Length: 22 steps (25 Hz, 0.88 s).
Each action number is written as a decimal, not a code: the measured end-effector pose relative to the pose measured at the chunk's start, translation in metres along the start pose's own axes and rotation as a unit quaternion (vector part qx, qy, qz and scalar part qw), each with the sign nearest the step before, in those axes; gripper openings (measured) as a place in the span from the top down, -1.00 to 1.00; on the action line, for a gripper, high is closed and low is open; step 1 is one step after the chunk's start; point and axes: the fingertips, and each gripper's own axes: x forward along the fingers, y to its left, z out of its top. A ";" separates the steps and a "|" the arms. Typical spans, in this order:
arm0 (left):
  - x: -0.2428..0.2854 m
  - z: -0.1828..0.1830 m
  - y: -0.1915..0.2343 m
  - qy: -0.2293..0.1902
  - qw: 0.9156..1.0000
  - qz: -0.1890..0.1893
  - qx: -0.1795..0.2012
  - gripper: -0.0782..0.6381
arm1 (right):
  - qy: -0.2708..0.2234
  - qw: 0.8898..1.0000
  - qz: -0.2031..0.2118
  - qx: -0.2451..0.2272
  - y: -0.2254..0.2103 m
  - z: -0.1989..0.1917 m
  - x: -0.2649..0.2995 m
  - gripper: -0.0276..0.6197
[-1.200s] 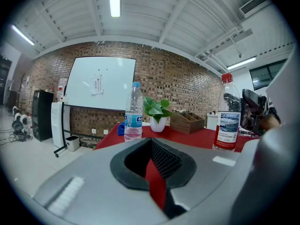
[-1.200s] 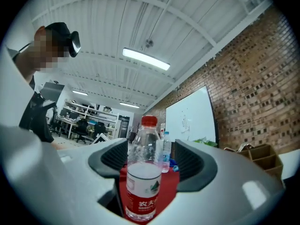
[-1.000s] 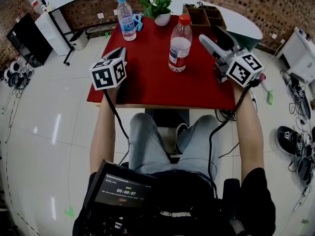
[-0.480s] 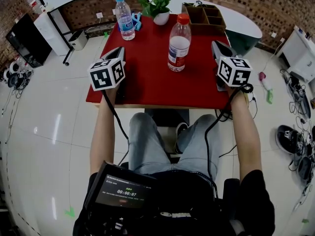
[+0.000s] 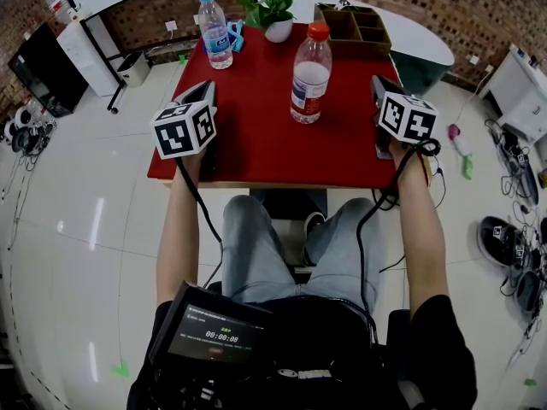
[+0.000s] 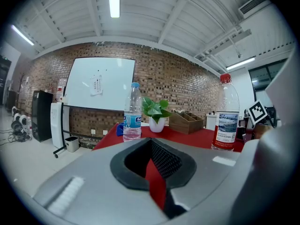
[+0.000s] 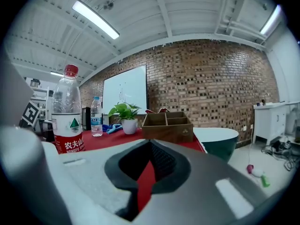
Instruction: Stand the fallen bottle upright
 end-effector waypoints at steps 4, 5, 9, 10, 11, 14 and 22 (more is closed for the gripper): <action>0.000 0.000 0.000 0.000 1.000 0.001 0.000 0.76 | 0.000 1.000 -0.001 0.000 0.000 0.000 0.000 0.91; 0.000 0.000 0.000 0.000 1.000 0.001 0.000 0.76 | -0.001 1.000 0.000 -0.001 0.000 0.000 0.000 0.91; -0.001 0.000 0.000 -0.001 1.000 0.001 0.000 0.76 | -0.001 1.000 0.007 -0.002 0.002 0.000 0.000 0.91; 0.000 0.000 0.000 -0.001 1.000 0.001 0.000 0.76 | -0.001 1.000 0.008 -0.002 0.002 0.000 0.000 0.91; 0.000 0.000 0.000 -0.001 1.000 0.001 0.000 0.76 | -0.001 1.000 0.008 -0.002 0.002 0.000 0.000 0.91; 0.000 -0.001 0.001 -0.001 1.000 0.002 0.000 0.76 | 0.000 1.000 0.010 -0.003 0.003 0.000 0.001 0.91; -0.001 0.000 0.000 -0.001 1.000 0.002 0.000 0.76 | 0.000 1.000 0.011 -0.002 0.002 0.000 0.000 0.91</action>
